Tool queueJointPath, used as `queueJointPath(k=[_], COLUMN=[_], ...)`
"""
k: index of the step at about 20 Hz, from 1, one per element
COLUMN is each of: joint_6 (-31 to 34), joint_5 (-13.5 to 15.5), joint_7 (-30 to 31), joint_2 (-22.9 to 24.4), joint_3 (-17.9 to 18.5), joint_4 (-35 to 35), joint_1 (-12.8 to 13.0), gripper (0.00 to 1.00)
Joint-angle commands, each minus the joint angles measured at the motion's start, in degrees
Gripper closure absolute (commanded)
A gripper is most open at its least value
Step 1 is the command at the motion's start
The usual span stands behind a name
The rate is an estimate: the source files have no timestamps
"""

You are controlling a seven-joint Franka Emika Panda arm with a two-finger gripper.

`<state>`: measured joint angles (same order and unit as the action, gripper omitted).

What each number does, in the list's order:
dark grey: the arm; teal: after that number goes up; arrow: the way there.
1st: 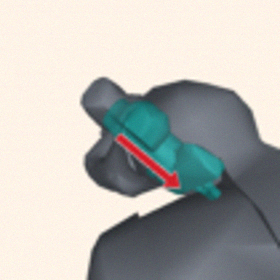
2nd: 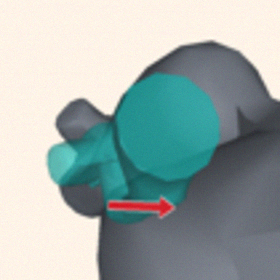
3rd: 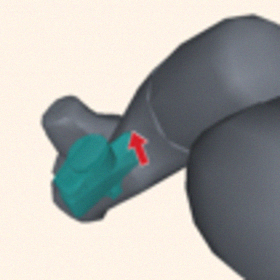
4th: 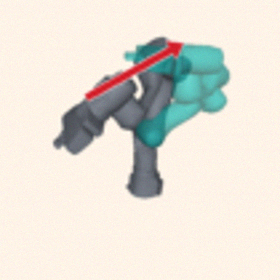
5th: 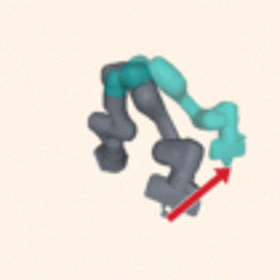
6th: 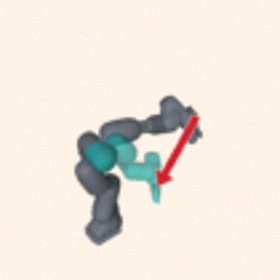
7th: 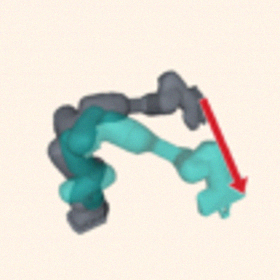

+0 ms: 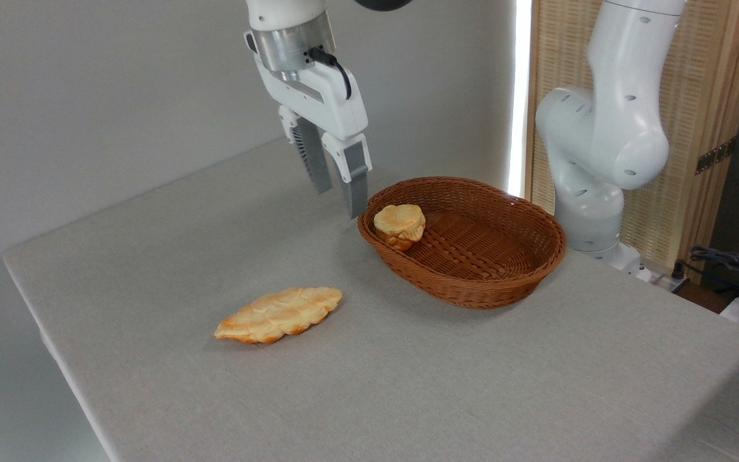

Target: Put bread into the basket

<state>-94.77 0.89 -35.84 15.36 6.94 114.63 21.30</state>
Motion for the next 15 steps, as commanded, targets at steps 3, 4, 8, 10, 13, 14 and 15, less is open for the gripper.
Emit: queueJointPath(k=[3,4,8,10,13,14,15], joint_6=[-5.06,-6.38,-10.6,-11.84,-11.75,-11.93,-11.93], joint_5=[-0.71,-0.63,1.65,2.1,2.18,2.19,2.36], joint_7=[0.24,0.24,0.24,0.33,0.16,0.07,0.07], joint_2=[-7.09,-7.79,-9.37,-9.73,-9.82,-9.82,-9.91], joint_3=[5.53,6.58,8.08,9.05,9.14,9.49,9.58], joint_4=[-8.98,-9.6,-10.48,-10.57,-10.48,-10.48,-10.48], joint_1=[0.41,0.41,0.41,0.41,0.41,0.41,0.41], gripper=[0.0,0.0,0.0,0.0,0.0,0.0,0.0])
